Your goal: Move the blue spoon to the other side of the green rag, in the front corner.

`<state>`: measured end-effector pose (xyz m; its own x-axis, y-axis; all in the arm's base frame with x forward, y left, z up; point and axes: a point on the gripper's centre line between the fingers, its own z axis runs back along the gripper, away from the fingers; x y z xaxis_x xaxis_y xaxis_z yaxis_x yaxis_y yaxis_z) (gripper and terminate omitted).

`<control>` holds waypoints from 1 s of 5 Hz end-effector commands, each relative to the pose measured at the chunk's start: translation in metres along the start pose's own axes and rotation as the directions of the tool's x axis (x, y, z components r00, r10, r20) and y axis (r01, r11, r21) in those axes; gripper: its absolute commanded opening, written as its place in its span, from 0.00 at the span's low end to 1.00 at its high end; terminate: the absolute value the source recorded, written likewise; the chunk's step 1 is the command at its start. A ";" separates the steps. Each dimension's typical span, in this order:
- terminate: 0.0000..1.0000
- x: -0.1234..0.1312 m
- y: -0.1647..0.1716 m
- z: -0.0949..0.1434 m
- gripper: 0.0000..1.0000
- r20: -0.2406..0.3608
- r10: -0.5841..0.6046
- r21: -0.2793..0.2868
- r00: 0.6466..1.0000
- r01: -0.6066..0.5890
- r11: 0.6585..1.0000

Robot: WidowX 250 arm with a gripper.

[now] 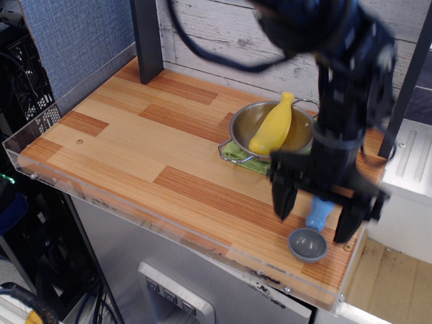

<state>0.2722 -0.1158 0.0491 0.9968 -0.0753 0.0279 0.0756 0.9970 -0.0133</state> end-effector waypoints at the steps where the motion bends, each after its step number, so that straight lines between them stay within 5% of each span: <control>1: 0.00 -0.007 -0.001 0.061 1.00 0.147 0.003 -0.030 0.989 0.001 1.000; 2: 0.00 -0.014 0.002 0.105 1.00 0.218 0.039 -0.003 0.975 -0.039 0.999; 3: 0.00 -0.022 0.020 0.151 1.00 0.213 0.053 -0.011 0.976 -0.052 0.999; 4: 0.00 -0.023 0.046 0.171 1.00 0.170 0.049 -0.062 0.984 -0.039 0.997; 5: 0.00 -0.005 0.075 0.165 1.00 0.125 0.028 -0.067 0.992 -0.020 0.998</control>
<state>0.2752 -0.0380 0.2001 0.9933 -0.0445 0.1068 0.0528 0.9957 -0.0765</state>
